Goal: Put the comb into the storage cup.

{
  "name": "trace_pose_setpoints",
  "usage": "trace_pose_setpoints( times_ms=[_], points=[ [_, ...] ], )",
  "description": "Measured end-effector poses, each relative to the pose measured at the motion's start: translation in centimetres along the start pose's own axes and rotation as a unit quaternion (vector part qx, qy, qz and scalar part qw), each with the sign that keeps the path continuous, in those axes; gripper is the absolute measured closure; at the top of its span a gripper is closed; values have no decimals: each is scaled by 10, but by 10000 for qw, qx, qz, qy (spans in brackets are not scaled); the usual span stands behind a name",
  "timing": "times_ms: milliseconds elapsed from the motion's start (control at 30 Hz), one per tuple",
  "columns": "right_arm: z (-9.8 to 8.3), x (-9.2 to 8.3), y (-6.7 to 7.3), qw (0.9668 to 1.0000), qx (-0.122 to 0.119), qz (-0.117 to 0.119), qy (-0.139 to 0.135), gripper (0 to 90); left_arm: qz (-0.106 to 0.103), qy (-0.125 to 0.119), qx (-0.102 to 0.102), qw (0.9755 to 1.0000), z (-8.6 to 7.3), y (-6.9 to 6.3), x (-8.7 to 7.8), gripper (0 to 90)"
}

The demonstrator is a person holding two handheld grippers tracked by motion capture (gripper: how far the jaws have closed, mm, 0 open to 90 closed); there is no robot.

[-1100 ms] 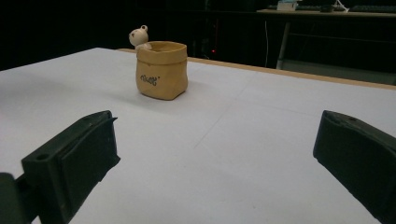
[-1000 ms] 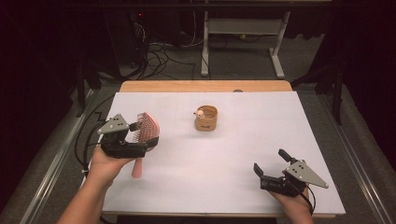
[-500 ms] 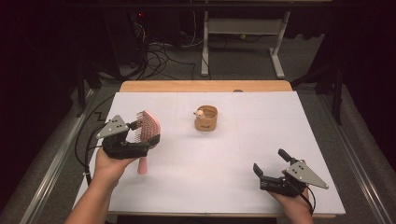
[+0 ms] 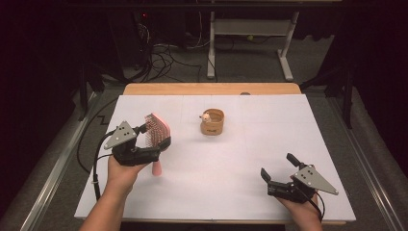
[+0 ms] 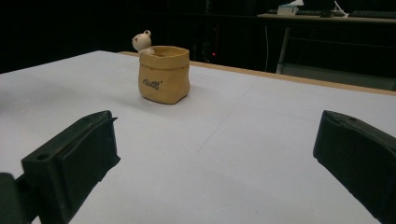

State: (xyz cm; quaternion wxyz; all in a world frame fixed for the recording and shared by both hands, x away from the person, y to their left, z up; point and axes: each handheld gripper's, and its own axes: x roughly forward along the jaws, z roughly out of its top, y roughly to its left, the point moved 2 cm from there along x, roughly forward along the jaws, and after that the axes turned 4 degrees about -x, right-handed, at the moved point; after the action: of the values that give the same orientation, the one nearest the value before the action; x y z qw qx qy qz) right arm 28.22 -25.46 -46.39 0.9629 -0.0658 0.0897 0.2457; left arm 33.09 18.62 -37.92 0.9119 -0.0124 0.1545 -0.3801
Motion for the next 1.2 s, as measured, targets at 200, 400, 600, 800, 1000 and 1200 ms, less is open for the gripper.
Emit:
trace_pose_setpoints(
  times_ms=[200, 400, 600, 800, 1000, 1200],
  points=[
    [0, 1, 1, 10000, 4, 14, 11, 4, -18, -253, -48, 9997, -4, -2, 4, 201],
    [1, 7, 7, 10000, -15, 68, 33, 4, -42, -313, -52, 9995, -11, -3, 7, 201],
    [2, 12, 13, 9998, -108, 120, 86, 3, -102, -257, -44, 9996, -17, -6, 11, 201],
    [8, 19, 19, 9997, -181, 152, 75, 3, -112, -288, 27, 9995, -17, -11, 12, 201],
    [21, 30, 29, 9994, -196, 258, 95, 2, -118, -351, 77, 9993, -14, -15, 10, 201],
    [33, 42, 38, 9988, -231, 419, 76, 2, -108, -396, 155, 9990, -12, -19, 8, 201]
  ],
)
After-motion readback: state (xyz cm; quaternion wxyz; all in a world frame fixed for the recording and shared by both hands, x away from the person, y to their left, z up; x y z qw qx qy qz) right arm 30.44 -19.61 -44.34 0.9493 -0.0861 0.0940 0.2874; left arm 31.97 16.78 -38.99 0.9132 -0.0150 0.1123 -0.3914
